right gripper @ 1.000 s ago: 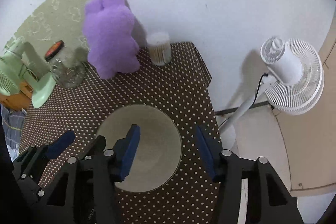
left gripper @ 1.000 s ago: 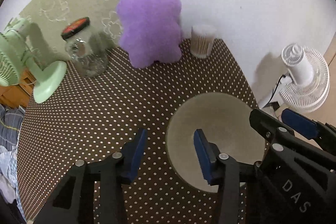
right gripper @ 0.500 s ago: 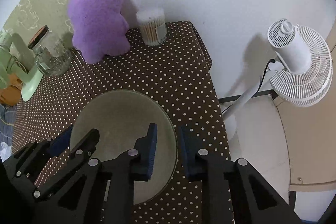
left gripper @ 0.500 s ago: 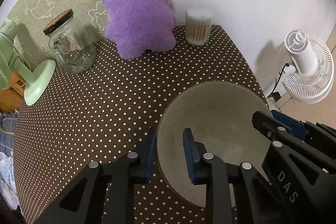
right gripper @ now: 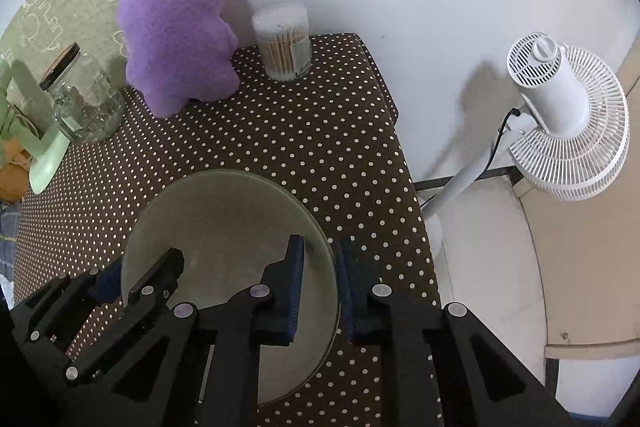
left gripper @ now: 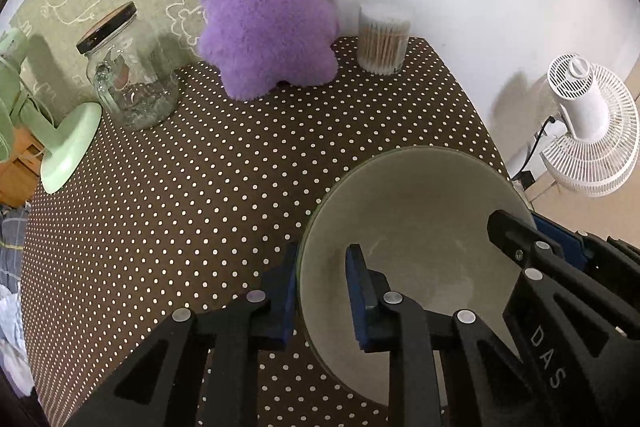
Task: Organize plates and bowls
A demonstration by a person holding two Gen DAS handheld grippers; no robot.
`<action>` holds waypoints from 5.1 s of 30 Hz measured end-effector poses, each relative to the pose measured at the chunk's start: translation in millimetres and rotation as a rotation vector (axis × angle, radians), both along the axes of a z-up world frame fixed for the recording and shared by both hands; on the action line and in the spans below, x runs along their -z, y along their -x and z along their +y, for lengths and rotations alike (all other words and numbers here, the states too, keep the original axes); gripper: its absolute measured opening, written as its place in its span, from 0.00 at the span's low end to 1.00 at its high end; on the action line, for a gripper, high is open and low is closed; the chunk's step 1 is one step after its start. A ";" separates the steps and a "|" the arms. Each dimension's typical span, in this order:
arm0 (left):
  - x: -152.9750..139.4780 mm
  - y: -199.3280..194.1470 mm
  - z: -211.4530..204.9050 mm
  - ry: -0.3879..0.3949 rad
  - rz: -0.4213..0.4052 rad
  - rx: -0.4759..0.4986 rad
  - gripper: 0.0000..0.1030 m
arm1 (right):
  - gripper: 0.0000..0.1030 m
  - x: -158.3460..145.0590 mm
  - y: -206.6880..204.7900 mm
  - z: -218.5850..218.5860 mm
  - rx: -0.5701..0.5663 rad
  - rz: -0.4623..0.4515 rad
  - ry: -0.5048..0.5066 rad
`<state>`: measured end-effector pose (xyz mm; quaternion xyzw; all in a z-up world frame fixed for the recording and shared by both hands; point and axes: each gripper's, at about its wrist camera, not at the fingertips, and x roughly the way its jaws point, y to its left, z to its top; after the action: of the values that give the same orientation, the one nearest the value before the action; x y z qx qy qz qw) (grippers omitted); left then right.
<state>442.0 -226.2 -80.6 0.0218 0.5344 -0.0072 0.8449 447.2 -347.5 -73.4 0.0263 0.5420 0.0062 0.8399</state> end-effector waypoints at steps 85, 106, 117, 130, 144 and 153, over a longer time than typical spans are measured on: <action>-128.6 206.0 209.3 0.029 -0.167 -0.051 0.19 | 0.20 -147.1 208.8 217.6 -0.027 -0.160 0.033; -78.4 237.8 260.4 0.040 -0.060 -0.044 0.19 | 0.20 -93.7 239.8 270.3 -0.032 -0.048 0.037; -61.6 247.0 266.4 0.039 -0.012 -0.049 0.19 | 0.20 -73.5 247.2 278.1 -0.039 -0.001 0.047; -42.9 252.1 269.6 0.024 0.030 -0.053 0.19 | 0.20 -52.1 250.1 280.4 -0.047 0.047 0.058; -36.3 247.7 269.4 0.021 0.028 -0.043 0.19 | 0.20 -43.1 244.4 282.2 -0.052 0.046 0.061; -39.5 253.8 275.3 0.121 0.078 -0.025 0.46 | 0.20 -47.1 249.7 274.3 -0.050 0.080 -0.008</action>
<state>188.2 49.2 -41.1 -0.0361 0.5659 -0.0297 0.8231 197.6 -73.3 -26.3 0.0165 0.5755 0.0283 0.8171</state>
